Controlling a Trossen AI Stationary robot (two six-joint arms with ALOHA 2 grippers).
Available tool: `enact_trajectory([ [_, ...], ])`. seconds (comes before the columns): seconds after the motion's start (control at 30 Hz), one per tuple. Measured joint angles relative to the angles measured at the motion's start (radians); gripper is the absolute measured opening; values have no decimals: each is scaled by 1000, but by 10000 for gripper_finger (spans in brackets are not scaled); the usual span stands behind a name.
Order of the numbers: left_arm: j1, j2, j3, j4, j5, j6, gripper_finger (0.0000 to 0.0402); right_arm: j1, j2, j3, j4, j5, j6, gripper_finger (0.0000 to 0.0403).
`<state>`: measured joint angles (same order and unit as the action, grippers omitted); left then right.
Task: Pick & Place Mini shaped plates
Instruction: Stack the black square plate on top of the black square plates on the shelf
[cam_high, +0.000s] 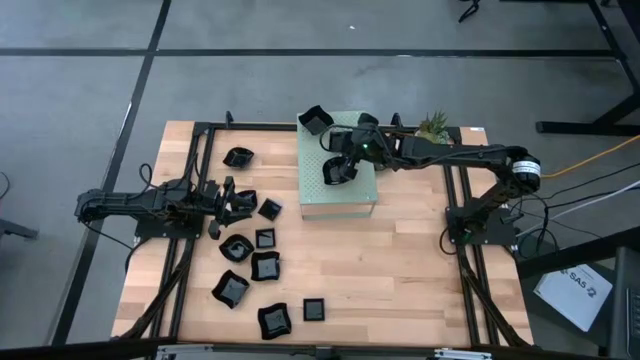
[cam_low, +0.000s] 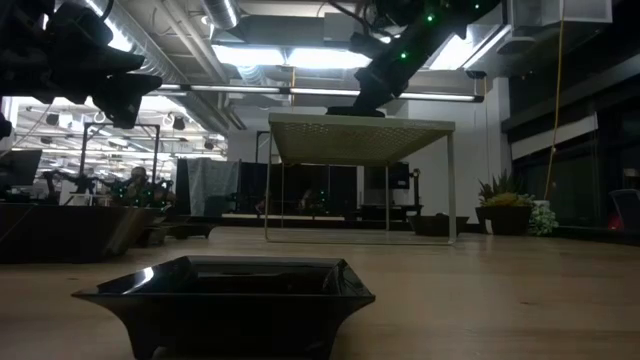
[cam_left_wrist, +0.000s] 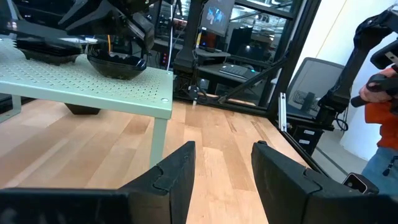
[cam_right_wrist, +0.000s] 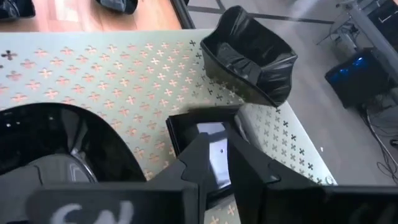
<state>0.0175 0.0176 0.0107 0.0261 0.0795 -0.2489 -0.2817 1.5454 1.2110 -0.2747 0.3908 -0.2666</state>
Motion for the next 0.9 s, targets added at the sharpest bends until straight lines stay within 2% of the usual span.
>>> enact_trajectory([
  [0.3,0,0,0,0,0,0,152,7,-2,35,-3,0,1,64],
  [0.53,0,0,0,0,0,0,152,54,-3,132,-125,-1,-2,64],
  [0.67,0,0,0,0,0,0,152,92,-4,142,-137,-2,-2,65],
  [0.9,0,0,0,0,0,0,152,154,-9,142,-160,-72,74,65],
])
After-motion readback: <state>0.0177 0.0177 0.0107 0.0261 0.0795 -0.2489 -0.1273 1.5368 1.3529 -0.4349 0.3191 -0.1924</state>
